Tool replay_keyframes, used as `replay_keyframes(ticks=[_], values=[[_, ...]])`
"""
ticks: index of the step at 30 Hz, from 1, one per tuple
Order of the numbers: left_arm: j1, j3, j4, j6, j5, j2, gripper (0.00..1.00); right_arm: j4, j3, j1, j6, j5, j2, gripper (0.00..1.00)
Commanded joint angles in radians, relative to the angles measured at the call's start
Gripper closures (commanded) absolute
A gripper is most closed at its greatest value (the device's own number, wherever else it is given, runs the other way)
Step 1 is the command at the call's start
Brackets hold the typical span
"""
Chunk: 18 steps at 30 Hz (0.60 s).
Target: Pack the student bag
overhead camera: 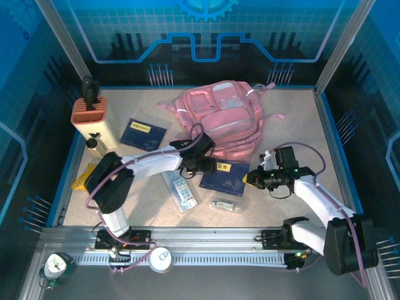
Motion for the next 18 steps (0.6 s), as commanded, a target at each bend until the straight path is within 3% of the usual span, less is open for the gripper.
replay_keyframes(ticks=[1,11,18], values=[[0.049,-0.055,-0.001,-0.079,0.028,-0.124,0.37,0.019,0.033,-0.005,0.098,-0.08,-0.054,1.0],[0.122,-0.235,0.003,-0.465,-0.01,-0.523,0.07,0.145,0.103,0.121,0.36,-0.047,-0.133,1.0],[0.108,-0.356,-0.009,-0.758,-0.08,-0.765,0.01,0.272,0.171,0.245,0.499,0.009,-0.127,1.0]])
